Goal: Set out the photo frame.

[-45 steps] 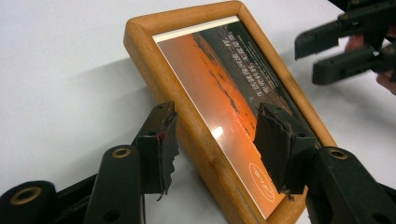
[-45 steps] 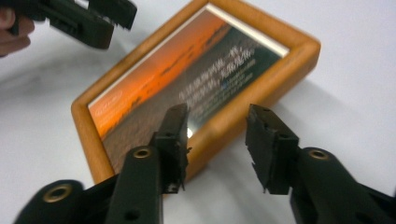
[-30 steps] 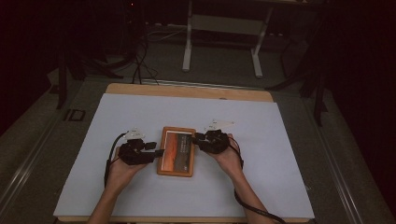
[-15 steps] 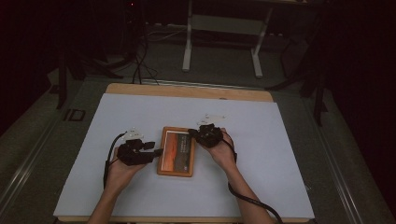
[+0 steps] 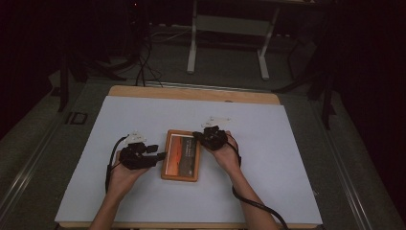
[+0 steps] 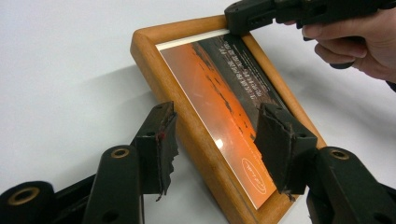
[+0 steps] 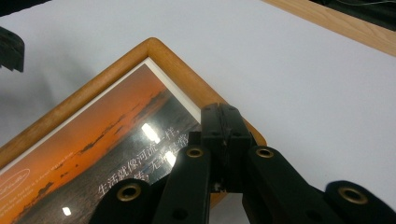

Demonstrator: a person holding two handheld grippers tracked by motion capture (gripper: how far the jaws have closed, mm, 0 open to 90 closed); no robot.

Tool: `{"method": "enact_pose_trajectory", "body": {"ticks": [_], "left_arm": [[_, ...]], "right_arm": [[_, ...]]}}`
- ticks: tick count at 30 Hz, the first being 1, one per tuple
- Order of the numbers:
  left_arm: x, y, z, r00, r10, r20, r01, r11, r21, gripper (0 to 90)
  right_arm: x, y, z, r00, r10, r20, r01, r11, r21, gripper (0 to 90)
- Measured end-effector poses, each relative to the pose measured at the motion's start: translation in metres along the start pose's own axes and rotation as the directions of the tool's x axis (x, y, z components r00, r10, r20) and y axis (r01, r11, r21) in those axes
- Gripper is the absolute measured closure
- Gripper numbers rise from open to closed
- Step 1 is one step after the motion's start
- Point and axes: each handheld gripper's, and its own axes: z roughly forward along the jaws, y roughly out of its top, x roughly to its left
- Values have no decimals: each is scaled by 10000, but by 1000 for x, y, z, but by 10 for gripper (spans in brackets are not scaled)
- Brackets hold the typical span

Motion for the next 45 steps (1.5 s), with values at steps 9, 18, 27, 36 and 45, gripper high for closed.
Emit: {"method": "enact_pose_trajectory", "body": {"ticks": [9, 18, 27, 36, 45], "left_arm": [[2, 2, -5, 9997, -245, -45, 244, 9996, -149, 459], [0, 4, -6, 9995, -300, 2, 300, 9994, -188, 444], [-7, 6, -6, 9996, -210, 200, 214, 9996, -197, 424], [-16, 7, -1, 9987, -258, 431, 259, 9997, -18, 363], [-25, 4, 11, 9980, -393, 486, 380, 9989, 272, 311]], "right_arm": [[-7, -4, 0, 9999, 147, -20, -147, 9999, 65, 900], [-18, -15, 1, 9991, 364, 226, -374, 9983, 457, 900], [-25, -25, 3, 9977, 665, 114, -671, 9958, 625, 900], [-25, -27, 3, 9972, 743, 65, -745, 9958, 536, 900], [-25, -28, 3, 9978, 665, 58, -667, 9968, 448, 900]]}}
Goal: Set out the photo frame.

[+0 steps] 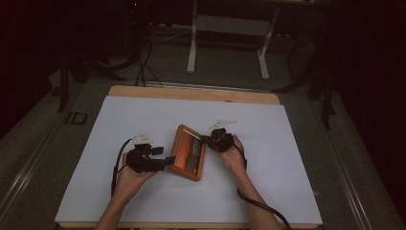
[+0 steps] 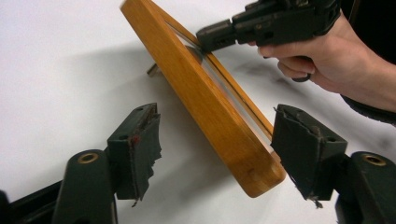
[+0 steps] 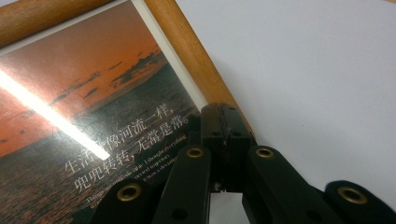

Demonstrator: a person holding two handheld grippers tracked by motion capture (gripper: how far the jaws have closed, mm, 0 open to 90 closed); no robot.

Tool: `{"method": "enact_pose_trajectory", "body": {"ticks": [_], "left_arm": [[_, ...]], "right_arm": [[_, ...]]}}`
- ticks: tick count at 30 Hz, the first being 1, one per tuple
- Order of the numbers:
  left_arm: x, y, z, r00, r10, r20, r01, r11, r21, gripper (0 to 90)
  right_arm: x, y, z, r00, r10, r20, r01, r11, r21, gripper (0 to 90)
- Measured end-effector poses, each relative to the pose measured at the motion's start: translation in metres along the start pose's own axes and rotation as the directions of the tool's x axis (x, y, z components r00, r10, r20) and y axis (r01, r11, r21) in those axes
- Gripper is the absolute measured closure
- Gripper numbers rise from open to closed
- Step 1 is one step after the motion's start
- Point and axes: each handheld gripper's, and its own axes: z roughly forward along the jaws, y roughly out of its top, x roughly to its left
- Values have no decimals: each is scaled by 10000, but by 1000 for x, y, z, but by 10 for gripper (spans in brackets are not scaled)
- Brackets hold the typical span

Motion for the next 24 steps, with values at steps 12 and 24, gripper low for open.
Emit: {"method": "enact_pose_trajectory", "body": {"ticks": [12, 24], "left_arm": [[-2, -5, 15, 9991, -349, 224, 342, 9989, 318, 295], [-3, -7, 25, 9944, -552, 906, 488, 9962, 720, 387]], "right_arm": [[0, -1, 0, 10000, -17, 30, 17, 10000, -65, 900], [1, -2, 0, 10000, -16, 73, 16, 9999, -112, 900]]}}
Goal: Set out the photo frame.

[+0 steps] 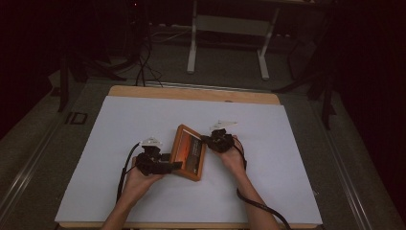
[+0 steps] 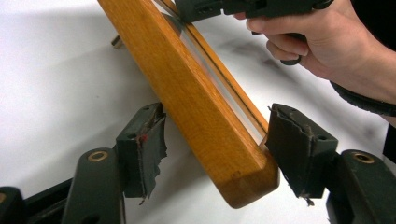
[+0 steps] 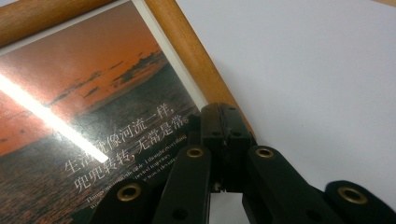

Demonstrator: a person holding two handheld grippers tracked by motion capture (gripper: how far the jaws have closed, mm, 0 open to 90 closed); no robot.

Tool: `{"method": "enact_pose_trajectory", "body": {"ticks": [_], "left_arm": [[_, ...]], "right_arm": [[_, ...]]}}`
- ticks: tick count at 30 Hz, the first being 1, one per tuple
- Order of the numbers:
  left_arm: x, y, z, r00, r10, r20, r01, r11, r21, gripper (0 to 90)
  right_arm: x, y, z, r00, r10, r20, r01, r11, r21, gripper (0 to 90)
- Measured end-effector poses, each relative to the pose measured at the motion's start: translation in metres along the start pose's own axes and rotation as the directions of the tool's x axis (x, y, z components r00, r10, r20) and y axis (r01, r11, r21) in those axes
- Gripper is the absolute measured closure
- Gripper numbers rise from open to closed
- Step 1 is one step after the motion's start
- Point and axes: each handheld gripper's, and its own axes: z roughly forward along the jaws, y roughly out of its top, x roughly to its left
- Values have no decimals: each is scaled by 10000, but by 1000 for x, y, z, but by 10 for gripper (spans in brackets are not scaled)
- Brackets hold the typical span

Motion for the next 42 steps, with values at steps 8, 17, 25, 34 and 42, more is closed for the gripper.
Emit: {"method": "enact_pose_trajectory", "body": {"ticks": [8, 17, 25, 34, 42], "left_arm": [[-1, 1, 3, 9999, -81, 114, 80, 9999, 80, 432], [0, 2, 3, 9978, -652, 117, 651, 9978, 102, 479], [-3, 4, 4, 9965, -838, 24, 838, 9965, -50, 525], [-15, 7, 5, 9979, -635, -120, 631, 9975, -314, 579], [-27, 8, 7, 9997, -190, -128, 183, 9985, -521, 631]], "right_arm": [[0, -1, 0, 10000, 6, 23, -6, 10000, -85, 900], [2, -1, -1, 9999, -100, 102, 101, 9999, -82, 898], [-1, -4, -9, 9995, -211, 242, 211, 9998, 7, 854], [-3, -7, -27, 9975, -322, 628, 319, 9995, 51, 749], [1, -9, -56, 9949, -604, 803, 604, 9982, 15, 634]]}}
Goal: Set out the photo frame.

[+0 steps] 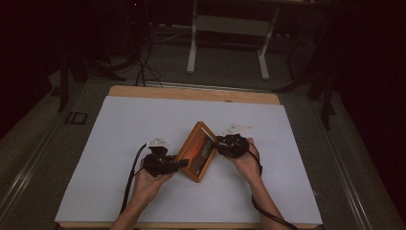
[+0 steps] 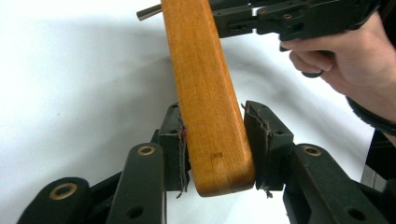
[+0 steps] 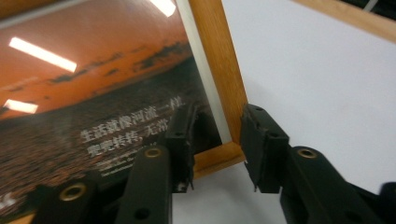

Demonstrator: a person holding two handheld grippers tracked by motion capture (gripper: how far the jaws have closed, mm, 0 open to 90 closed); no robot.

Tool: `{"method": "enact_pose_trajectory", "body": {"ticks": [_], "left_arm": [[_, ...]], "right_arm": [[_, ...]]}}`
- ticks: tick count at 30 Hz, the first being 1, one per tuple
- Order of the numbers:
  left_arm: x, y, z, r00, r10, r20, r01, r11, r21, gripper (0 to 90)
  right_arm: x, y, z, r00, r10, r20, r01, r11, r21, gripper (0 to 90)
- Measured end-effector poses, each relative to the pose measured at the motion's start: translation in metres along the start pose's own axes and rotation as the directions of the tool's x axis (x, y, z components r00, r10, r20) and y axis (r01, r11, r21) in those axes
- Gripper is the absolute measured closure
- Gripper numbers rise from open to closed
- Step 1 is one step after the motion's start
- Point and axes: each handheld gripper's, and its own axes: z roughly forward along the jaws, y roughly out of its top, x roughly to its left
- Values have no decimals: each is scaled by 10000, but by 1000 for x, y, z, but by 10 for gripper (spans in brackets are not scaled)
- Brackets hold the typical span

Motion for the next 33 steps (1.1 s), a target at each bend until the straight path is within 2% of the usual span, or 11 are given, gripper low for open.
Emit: {"method": "enact_pose_trajectory", "body": {"ticks": [7, 12, 16, 19, 21, 24, 30, 33], "left_arm": [[-8, 1, 1, 9995, 302, -38, -303, 9995, -105, 643], [-17, 2, 2, 9965, 823, -118, -825, 9964, -168, 652], [-26, 3, 5, 9925, 1216, -122, -1218, 9924, -165, 667], [-34, 5, 7, 9860, 1661, -110, -1663, 9860, -119, 680], [-40, 5, 8, 9784, 2065, -126, -2066, 9784, -72, 687], [-47, 6, 11, 9674, 2525, -181, -2525, 9676, -18, 692], [-54, 6, 13, 9532, 3014, -249, -3013, 9535, 66, 693], [-57, 7, 14, 9429, 3321, -249, -3319, 9432, 123, 693]], "right_arm": [[6, 6, -34, 9995, -304, 4, 304, 9983, -489, 580], [12, 11, -55, 9967, -809, -3, 806, 9939, -755, 558], [14, 14, -71, 9978, -656, -79, 643, 9909, -1181, 544], [13, 16, -82, 9993, -226, -305, 174, 9868, -1610, 531], [13, 18, -88, 9994, -79, -341, 17, 9839, -1787, 521], [13, 19, -95, 9997, -124, -226, 78, 9812, -1926, 513], [10, 15, -103, 9998, -142, -108, 119, 9810, -1935, 505], [8, 13, -106, 9999, -88, -84, 70, 9811, -1935, 504]]}}
